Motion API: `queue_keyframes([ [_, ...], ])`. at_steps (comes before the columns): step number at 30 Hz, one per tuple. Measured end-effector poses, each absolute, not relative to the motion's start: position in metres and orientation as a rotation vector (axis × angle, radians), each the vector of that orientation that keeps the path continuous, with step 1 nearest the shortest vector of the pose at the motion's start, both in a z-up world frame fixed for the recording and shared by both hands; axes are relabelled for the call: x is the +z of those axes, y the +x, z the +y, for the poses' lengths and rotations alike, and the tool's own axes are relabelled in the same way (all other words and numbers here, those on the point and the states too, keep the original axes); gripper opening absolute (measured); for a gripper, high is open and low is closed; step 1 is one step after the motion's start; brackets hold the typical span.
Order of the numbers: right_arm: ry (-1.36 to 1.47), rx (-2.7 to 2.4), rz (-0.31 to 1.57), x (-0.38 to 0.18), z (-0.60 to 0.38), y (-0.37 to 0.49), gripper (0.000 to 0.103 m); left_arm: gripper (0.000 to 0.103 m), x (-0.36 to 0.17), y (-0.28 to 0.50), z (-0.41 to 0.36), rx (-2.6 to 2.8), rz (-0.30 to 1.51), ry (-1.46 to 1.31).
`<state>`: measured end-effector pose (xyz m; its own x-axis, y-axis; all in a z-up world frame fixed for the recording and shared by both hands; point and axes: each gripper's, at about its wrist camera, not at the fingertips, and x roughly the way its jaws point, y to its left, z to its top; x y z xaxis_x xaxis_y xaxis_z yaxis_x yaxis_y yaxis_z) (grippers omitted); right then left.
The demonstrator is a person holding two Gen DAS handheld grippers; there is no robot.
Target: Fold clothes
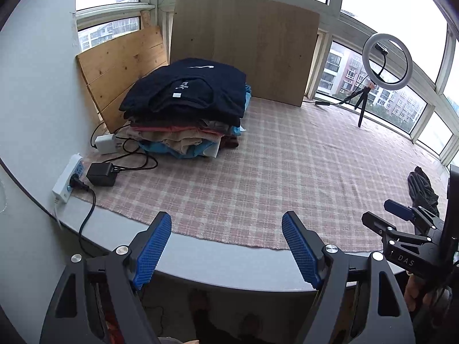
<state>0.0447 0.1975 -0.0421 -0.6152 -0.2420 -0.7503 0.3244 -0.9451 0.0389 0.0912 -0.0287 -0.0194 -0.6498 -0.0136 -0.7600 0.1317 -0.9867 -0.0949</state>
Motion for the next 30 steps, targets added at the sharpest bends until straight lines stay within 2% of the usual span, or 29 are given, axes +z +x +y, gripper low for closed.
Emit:
queue_keyframes([
  [7, 1.186, -2.570, 0.149, -0.044, 0.199, 0.037, 0.069, 0.079, -0.010, 0.091, -0.025, -2.810, 0.202, 1.194],
  [13, 1.192, -2.566, 0.133, -0.046, 0.203, 0.030, 0.069, 0.079, -0.013, 0.084, -0.029, -2.776, 0.250, 1.242],
  [20, 1.194, -2.565, 0.156, -0.048, 0.202, 0.026, 0.069, 0.079, 0.001, 0.085, -0.022, -2.831, 0.193, 1.152],
  [25, 1.194, -2.568, 0.152, -0.049, 0.205, 0.024, 0.069, 0.079, -0.002, 0.078, -0.026, -2.780, 0.203, 1.191],
  [30, 1.193, -2.572, 0.150, -0.049, 0.208, 0.021, 0.069, 0.079, -0.003, 0.078, -0.031, -2.818, 0.305, 1.210],
])
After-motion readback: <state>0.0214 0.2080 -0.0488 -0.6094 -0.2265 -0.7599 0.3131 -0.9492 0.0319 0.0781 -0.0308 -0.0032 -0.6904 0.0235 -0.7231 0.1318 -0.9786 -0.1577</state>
